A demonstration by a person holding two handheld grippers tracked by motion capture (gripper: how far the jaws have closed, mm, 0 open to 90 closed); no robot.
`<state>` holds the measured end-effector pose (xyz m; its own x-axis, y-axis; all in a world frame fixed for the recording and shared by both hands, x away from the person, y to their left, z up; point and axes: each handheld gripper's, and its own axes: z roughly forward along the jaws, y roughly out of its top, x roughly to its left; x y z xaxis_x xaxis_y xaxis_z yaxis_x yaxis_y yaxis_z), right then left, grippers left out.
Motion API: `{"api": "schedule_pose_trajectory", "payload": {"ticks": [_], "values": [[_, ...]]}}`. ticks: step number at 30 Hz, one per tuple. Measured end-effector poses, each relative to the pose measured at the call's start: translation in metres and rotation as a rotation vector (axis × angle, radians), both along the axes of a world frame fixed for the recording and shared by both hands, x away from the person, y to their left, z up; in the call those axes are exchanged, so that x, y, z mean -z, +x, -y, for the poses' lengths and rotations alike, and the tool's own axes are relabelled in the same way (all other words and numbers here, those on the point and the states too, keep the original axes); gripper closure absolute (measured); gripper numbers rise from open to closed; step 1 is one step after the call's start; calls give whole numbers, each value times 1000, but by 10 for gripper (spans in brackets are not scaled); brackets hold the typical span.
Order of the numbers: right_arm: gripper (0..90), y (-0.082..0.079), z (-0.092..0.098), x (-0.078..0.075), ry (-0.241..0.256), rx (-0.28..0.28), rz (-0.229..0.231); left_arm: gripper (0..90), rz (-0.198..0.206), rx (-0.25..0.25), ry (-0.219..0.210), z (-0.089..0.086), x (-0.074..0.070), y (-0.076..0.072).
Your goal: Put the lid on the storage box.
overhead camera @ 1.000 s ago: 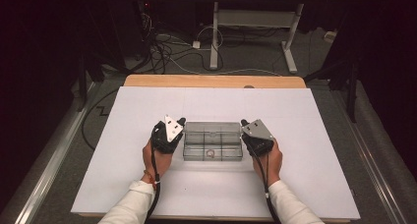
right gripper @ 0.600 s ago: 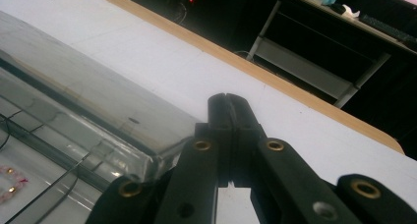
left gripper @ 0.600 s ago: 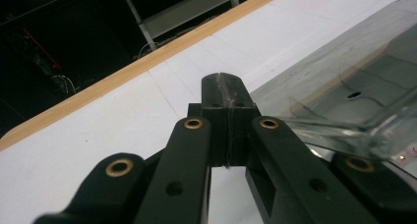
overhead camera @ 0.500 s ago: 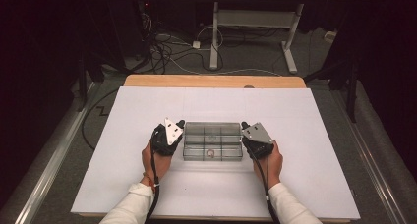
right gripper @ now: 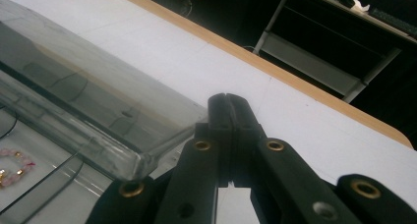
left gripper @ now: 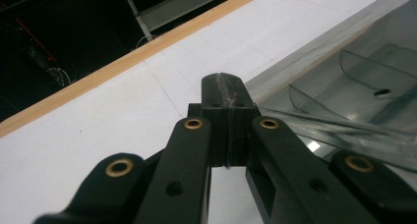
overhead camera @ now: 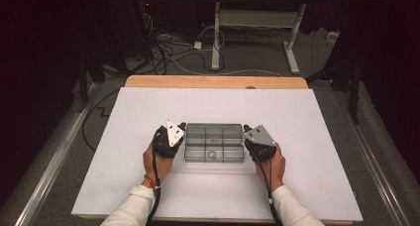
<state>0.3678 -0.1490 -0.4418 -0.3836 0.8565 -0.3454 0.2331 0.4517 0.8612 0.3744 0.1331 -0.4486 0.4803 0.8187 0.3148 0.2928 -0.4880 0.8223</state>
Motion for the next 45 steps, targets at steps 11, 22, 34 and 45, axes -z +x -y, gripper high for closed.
{"api": "schedule_pose_trajectory", "payload": {"ticks": [11,22,34,45], "values": [[900,-1,1,2,-11,-9,-10,878,-8,-5,-7,0,3,2],[900,-3,3,4,-13,-13,-23,878,-16,-3,12,0,6,1],[900,-3,4,9,-13,-20,-45,878,-14,9,27,0,10,4],[900,-3,4,12,-22,-28,-52,878,-42,5,6,2,14,6]]}}
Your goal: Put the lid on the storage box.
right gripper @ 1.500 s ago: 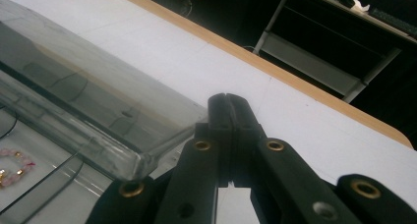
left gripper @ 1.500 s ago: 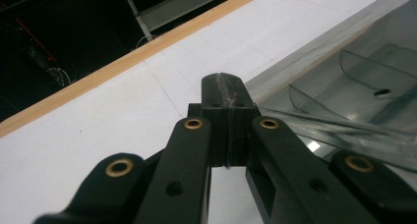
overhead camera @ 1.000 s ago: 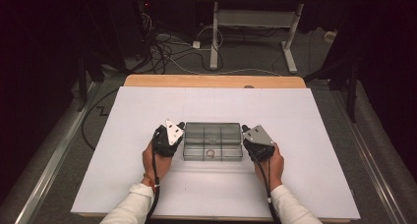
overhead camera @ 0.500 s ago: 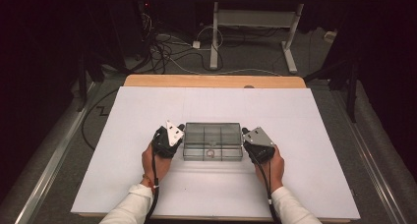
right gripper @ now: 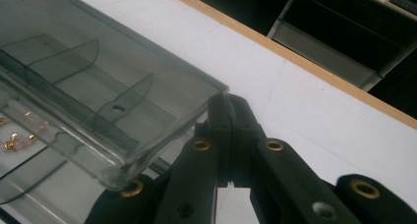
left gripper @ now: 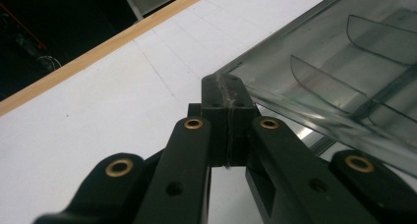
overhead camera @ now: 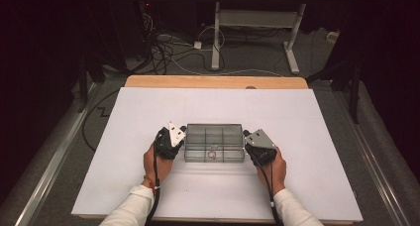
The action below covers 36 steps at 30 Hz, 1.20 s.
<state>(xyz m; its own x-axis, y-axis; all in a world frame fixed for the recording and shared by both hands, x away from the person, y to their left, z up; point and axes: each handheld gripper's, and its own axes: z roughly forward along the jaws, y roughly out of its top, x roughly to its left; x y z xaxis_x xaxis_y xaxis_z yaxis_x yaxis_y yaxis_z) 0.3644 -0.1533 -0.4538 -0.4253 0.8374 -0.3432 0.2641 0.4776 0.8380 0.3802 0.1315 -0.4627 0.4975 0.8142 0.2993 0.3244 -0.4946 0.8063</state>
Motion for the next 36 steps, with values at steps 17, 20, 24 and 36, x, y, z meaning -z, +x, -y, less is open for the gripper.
{"api": "schedule_pose_trajectory", "payload": {"ticks": [17,20,24,36], "values": [[900,0,2,5,-2,1,-21,875,5,26,8,-4,2,0],[900,0,1,6,-3,2,-25,875,0,27,4,-4,3,1],[900,0,2,7,-6,-1,-35,875,-1,28,5,-4,4,0],[900,-1,-3,11,-33,-28,-58,874,-8,35,14,-4,5,-1]]}}
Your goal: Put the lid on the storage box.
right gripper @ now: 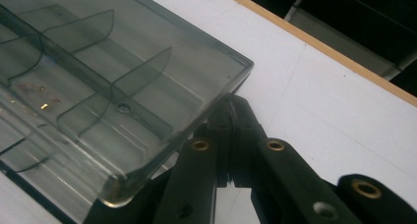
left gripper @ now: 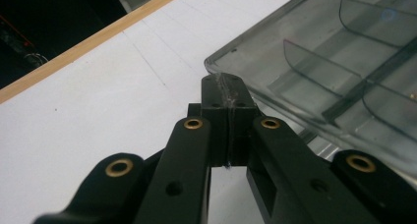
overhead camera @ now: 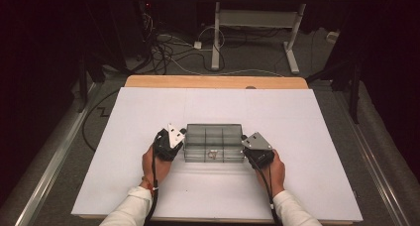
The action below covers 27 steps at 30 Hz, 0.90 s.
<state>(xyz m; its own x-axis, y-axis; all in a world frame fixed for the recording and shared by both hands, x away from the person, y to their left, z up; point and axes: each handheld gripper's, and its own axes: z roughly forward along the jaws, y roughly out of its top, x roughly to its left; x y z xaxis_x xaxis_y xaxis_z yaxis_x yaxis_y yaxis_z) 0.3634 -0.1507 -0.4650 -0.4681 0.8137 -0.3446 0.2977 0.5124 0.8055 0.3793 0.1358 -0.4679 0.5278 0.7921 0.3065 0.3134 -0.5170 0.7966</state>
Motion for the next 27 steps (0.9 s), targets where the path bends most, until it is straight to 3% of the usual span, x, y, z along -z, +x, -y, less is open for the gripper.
{"api": "schedule_pose_trajectory", "payload": {"ticks": [16,22,23,27], "values": [[879,-2,18,-12,44,-7,-25,872,-8,22,-8,-8,-6,-6],[832,-5,18,-17,67,-34,-18,871,-4,52,-33,-8,-13,-12],[813,-5,18,-18,71,-33,-16,829,-4,57,-33,-9,-15,-12],[753,-6,21,-21,96,-36,-3,809,11,78,-51,-13,-19,-15]]}}
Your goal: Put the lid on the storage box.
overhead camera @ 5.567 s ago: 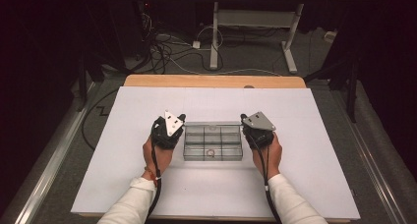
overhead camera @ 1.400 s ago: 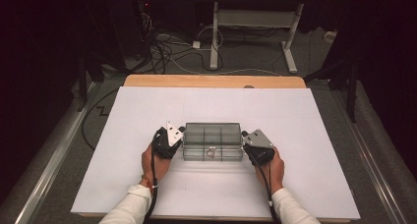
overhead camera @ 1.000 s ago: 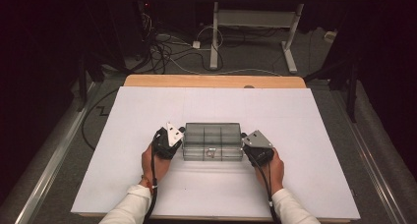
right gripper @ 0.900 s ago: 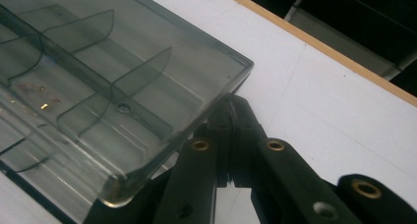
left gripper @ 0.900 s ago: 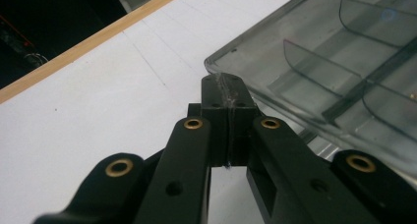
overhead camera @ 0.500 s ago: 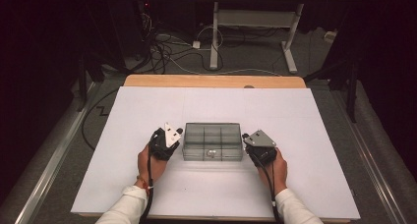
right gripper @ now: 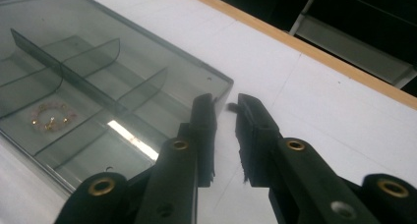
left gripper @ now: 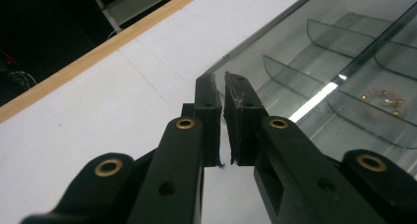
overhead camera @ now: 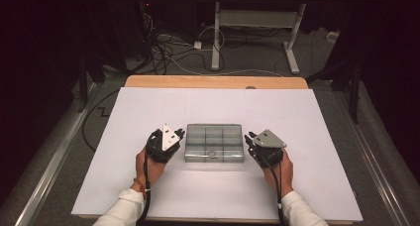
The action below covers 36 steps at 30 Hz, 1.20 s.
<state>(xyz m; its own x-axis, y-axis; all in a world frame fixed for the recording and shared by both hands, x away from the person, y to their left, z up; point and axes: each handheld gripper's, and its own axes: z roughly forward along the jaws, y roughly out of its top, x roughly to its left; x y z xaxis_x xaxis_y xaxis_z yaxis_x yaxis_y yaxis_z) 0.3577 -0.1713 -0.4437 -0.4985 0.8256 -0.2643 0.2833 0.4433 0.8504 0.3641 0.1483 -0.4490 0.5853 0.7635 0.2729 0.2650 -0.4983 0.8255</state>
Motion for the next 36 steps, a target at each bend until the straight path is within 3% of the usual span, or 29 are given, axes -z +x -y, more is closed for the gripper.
{"api": "schedule_pose_trajectory", "payload": {"ticks": [5,9,15,18,24,31,36], "values": [[655,1,3,-4,27,-9,18,716,6,41,-43,-1,0,-3],[550,1,3,-3,44,-15,22,617,11,51,-46,-2,-1,-4],[357,2,3,-3,68,-5,35,399,19,35,-23,-2,-2,-4],[295,2,3,-3,73,-14,30,311,13,23,-29,-3,-1,-4],[219,2,4,-4,89,-1,68,191,1,34,-52,-2,1,-4],[161,2,7,-6,128,-19,60,190,-15,63,-69,-1,2,-4],[195,1,9,-10,134,-72,51,190,-14,86,-52,-1,0,-5]]}}
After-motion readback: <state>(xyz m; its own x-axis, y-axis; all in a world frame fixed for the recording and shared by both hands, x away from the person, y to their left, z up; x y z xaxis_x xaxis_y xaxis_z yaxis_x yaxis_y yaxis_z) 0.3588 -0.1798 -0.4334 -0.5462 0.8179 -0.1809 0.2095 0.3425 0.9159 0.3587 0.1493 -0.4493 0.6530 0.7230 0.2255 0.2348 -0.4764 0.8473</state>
